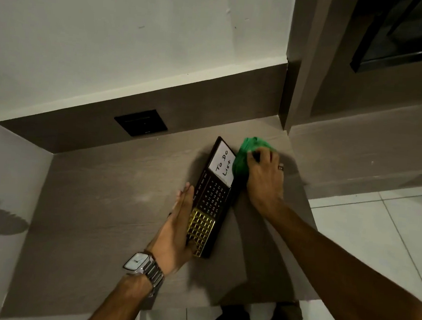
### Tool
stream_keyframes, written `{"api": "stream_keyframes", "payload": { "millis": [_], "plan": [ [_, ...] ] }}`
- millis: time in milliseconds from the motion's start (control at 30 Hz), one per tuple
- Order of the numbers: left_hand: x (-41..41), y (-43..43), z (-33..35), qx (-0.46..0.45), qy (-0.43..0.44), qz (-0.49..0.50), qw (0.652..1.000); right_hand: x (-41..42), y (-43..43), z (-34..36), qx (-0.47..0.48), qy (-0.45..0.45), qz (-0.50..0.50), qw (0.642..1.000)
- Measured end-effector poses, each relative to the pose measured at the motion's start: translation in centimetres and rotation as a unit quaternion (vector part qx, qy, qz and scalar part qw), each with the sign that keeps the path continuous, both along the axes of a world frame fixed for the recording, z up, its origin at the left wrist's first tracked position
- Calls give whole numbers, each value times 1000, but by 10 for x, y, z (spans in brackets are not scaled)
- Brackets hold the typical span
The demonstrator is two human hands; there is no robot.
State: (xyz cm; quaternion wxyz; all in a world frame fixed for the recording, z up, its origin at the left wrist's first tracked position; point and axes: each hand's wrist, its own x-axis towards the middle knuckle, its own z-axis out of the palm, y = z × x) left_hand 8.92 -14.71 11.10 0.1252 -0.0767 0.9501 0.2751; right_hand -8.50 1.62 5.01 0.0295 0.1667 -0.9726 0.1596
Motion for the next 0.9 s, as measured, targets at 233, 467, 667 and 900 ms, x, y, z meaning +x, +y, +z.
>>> {"api": "stream_keyframes", "payload": {
  "millis": [233,467,667,900],
  "plan": [
    [0,-1,-4,6,0,3,1000,127,5,-20,-28,-75,160,984],
    [1,-1,-1,0,3,-5,1000,11,-12,-3,-47,-41,-60,996],
    [-2,0,-4,18,5,14,1000,159,-8,-23,-77,-108,135,982],
    [-1,-3,-8,-2,5,4,1000,21,-12,-10,-72,-64,-22,995]
  ]
}}
